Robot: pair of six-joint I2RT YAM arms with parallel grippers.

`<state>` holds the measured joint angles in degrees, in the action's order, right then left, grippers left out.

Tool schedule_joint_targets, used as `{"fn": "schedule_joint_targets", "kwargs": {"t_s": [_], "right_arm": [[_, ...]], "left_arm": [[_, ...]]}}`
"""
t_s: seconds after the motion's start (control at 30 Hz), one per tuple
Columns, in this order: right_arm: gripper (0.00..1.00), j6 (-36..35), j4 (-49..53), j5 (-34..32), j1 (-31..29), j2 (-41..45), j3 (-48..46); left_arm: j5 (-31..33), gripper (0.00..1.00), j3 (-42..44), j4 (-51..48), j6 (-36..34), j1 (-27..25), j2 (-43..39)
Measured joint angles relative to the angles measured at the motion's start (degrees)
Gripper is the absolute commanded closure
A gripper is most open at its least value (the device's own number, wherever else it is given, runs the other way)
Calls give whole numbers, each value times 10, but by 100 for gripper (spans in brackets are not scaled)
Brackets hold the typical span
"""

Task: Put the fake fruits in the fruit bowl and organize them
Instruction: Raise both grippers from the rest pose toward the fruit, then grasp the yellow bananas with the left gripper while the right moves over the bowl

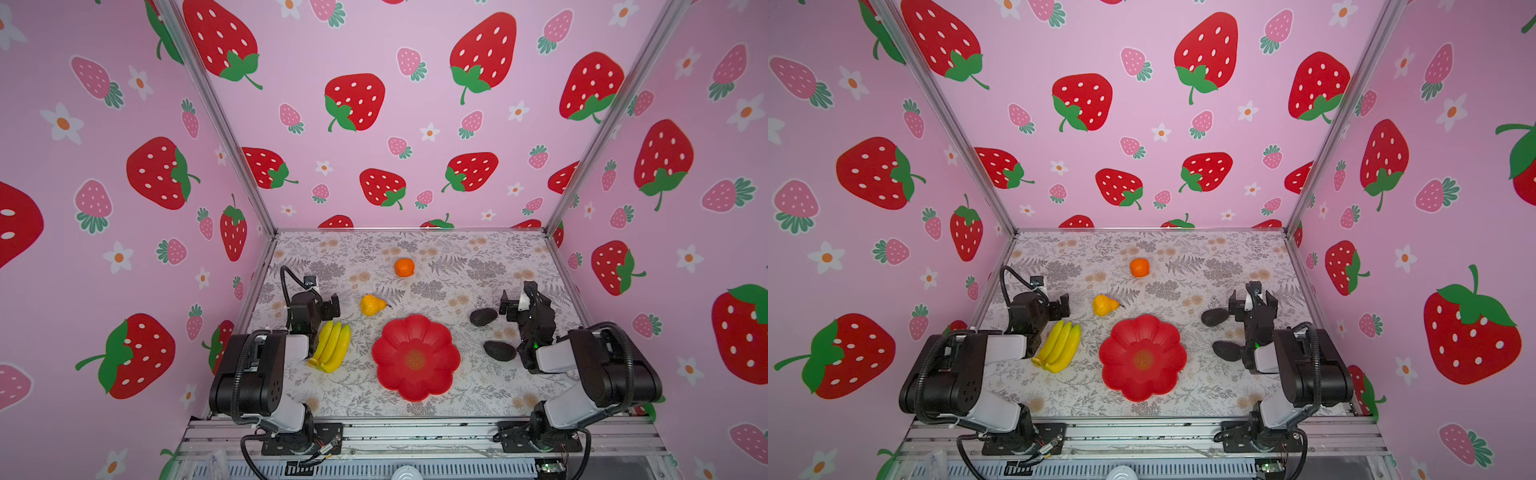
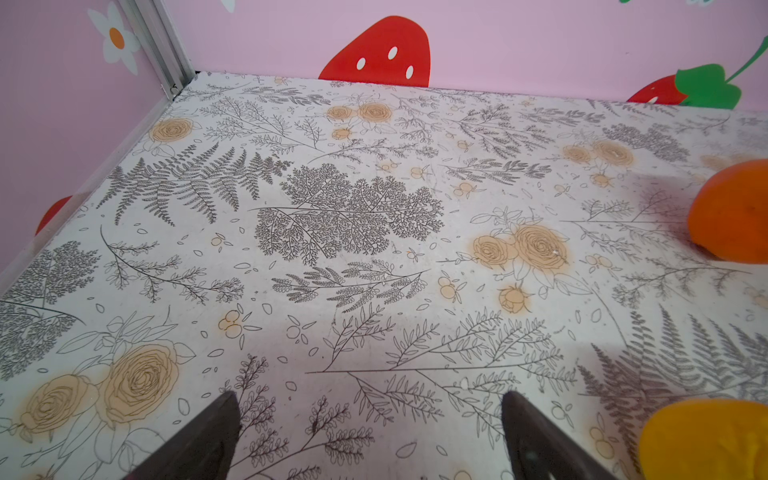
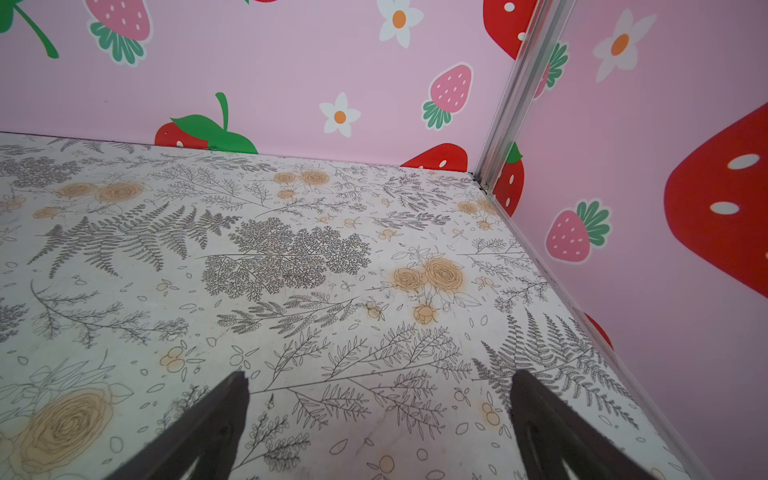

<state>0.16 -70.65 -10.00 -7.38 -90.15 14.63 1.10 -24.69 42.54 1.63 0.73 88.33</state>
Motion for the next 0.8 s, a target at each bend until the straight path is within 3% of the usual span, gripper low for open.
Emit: {"fn": "schedule_joint_targets", "kwargs": {"t_s": [0.5,0.67,0.8], "right_arm": [[1,0,-2,-3,-3,6,-3],[1,-1,59,-28,-26,136,-15],[1,-4,130,1,-73,266,5]], "left_arm": [[0,1,0,0,0,0,0],[26,1,-12,-46,1,-12,-17],[121,6,-100,-230,52,-52,-90]]}}
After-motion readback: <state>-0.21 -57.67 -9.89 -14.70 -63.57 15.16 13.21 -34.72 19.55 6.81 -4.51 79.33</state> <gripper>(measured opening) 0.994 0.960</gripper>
